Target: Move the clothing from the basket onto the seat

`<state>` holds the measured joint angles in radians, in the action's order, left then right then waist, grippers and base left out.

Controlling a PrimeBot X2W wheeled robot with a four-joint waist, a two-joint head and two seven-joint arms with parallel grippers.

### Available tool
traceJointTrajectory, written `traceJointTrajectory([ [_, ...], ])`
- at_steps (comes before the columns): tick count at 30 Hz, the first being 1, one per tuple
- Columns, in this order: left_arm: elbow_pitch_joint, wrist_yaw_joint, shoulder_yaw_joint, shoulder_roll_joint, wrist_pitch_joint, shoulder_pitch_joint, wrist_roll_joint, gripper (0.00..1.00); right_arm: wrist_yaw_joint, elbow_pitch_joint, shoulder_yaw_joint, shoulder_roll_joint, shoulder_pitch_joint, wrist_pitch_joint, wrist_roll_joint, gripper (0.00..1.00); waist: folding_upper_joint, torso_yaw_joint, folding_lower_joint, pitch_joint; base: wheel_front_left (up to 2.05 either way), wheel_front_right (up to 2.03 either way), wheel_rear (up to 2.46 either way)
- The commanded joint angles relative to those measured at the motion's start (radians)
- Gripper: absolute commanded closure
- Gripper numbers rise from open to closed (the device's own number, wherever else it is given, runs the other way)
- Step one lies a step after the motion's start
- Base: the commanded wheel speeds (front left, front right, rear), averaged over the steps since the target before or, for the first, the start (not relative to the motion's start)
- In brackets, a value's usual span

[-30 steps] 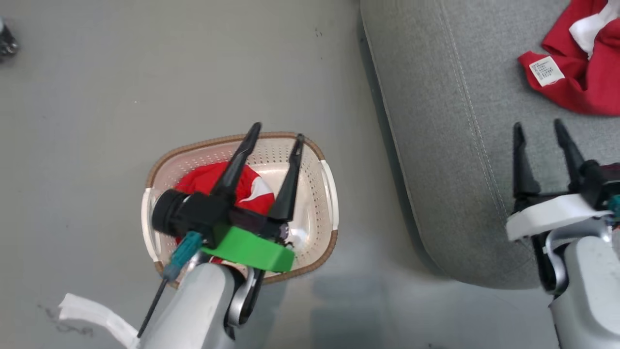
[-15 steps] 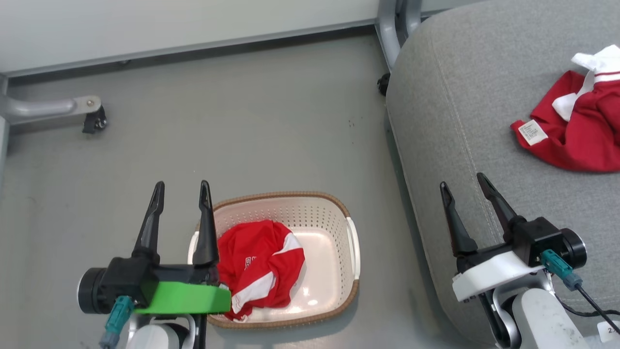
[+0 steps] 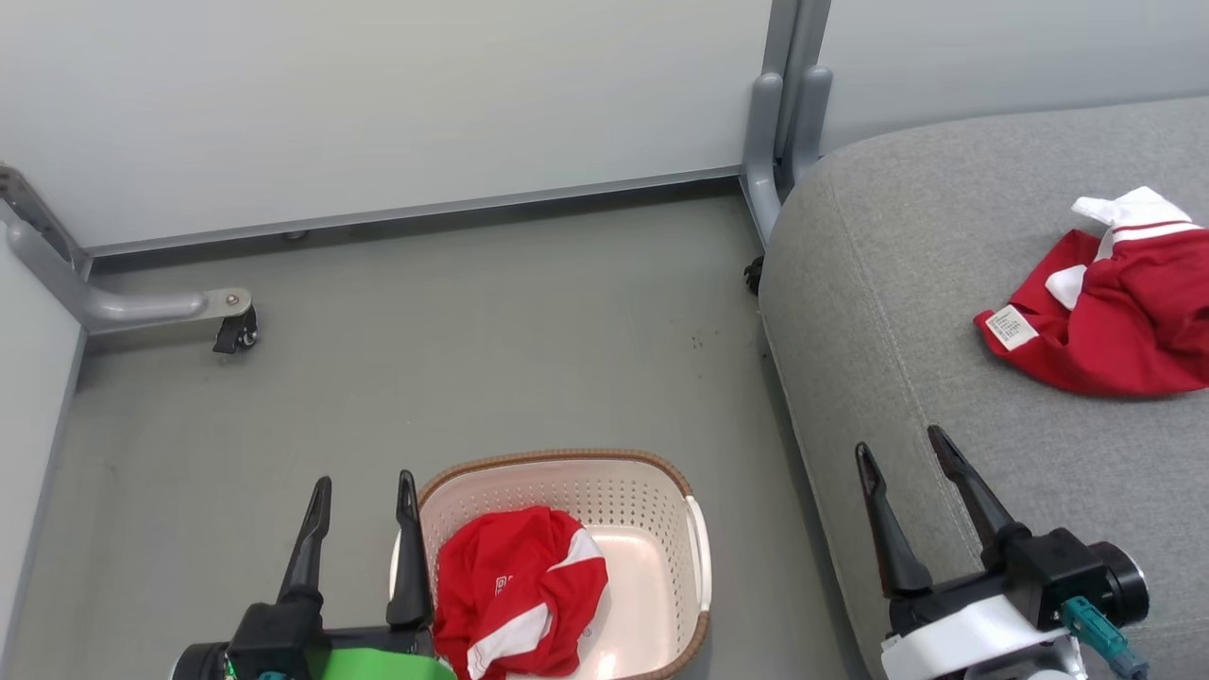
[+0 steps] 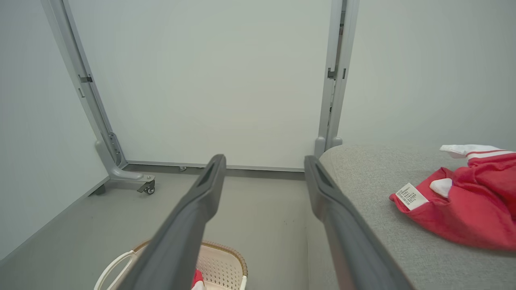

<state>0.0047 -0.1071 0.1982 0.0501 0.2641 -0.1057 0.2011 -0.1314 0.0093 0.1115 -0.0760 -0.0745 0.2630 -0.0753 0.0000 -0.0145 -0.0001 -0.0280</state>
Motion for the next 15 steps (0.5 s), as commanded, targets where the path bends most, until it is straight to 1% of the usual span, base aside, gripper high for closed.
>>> traceJointTrajectory([
  [1,0.005,-0.001,0.001,0.001,0.0,-0.014,0.009,0.0,0.001,-0.008,-0.003,0.003,-0.017,0.003,0.004,0.0,0.0,0.001,0.0001,0.008,0.0,0.0,0.0],
  [6,0.023,0.016,-0.008,0.001,0.001,-0.009,0.005,0.0,0.001,-0.004,0.0,0.013,-0.023,0.003,-0.028,0.0,0.0,0.008,0.0001,0.015,0.0,0.0,0.0],
  [15,0.033,0.033,-0.012,0.001,0.0,0.007,0.0,0.0,0.001,-0.003,-0.002,0.011,-0.012,0.003,-0.036,0.0,0.0,0.007,0.0001,0.019,0.0,0.0,0.0],
])
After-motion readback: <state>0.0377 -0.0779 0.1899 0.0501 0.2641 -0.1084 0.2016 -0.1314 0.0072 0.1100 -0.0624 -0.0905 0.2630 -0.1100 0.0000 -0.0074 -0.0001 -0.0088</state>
